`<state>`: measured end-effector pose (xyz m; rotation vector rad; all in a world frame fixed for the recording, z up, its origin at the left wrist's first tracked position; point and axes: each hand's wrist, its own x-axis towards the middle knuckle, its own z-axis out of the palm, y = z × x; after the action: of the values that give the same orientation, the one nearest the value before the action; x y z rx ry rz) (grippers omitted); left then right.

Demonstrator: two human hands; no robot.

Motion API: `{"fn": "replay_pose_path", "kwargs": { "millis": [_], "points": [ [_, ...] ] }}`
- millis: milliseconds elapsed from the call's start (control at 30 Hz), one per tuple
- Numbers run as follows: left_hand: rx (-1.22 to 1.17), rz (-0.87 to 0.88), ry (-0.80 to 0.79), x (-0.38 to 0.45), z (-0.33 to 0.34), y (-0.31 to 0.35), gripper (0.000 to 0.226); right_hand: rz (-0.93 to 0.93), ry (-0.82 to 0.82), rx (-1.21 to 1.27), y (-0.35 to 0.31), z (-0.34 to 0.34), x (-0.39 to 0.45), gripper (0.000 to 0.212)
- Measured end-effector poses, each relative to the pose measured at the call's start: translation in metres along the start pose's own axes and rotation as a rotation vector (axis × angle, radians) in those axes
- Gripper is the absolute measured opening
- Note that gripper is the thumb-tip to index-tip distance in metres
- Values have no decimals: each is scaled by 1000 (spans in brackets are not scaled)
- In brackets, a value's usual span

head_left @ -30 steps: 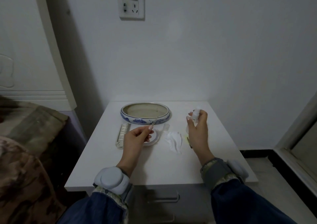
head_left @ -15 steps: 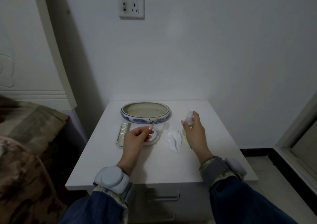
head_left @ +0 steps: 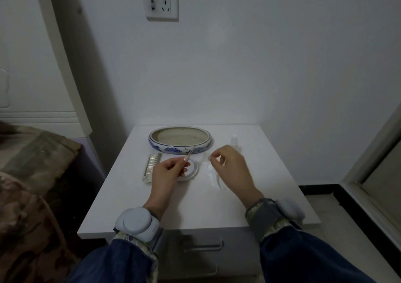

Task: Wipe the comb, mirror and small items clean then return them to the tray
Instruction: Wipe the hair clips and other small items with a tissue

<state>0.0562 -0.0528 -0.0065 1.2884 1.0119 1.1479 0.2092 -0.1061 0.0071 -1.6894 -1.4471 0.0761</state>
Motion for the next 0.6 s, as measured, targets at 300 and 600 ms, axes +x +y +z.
{"fn": "replay_pose_path", "kwargs": {
  "millis": [300,600],
  "points": [
    [20,4,-15,-1,2,1,10,201,-350,-285,2,8,-6,32],
    [5,-7,-33,-1,2,-1,10,-109,120,257,-14,8,-2,23]
  ]
}}
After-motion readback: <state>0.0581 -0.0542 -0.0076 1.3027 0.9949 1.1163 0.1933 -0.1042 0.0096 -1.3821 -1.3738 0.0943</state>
